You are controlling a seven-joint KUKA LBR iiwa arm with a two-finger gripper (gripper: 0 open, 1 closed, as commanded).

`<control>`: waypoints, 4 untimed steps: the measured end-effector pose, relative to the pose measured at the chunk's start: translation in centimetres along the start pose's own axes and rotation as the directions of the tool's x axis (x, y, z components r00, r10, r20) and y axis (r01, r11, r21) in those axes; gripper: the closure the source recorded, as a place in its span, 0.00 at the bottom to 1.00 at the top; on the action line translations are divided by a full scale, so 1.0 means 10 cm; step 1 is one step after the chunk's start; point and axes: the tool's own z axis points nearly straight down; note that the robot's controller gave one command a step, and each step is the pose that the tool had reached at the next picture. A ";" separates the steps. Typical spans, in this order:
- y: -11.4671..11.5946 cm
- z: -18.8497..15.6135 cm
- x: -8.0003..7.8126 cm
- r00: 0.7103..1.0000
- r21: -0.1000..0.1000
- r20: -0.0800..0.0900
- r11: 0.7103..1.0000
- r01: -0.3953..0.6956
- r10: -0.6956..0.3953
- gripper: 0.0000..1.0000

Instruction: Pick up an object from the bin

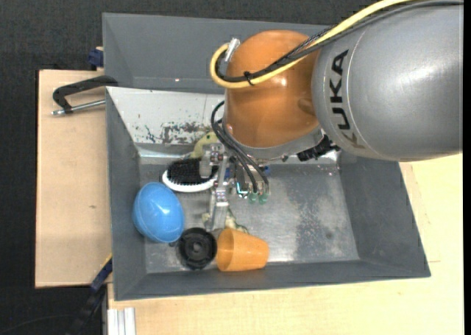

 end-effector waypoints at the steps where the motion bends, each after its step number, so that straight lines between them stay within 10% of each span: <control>1: -0.01 -0.04 -0.02 1.000 -0.002 0.008 1.000 -0.003 0.003 1.00; 2: 0.08 0.56 -0.63 1.000 -0.003 0.012 1.000 0.001 -0.001 1.00; 3: 0.56 0.61 -0.76 0.989 -0.002 0.014 0.989 0.145 -0.145 1.00; 4: 0.50 1.02 -0.90 0.933 0.002 0.008 0.933 0.360 -0.360 1.00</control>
Offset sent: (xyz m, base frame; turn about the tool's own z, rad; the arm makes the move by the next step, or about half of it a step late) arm 0.0000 0.0000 0.0000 0.0000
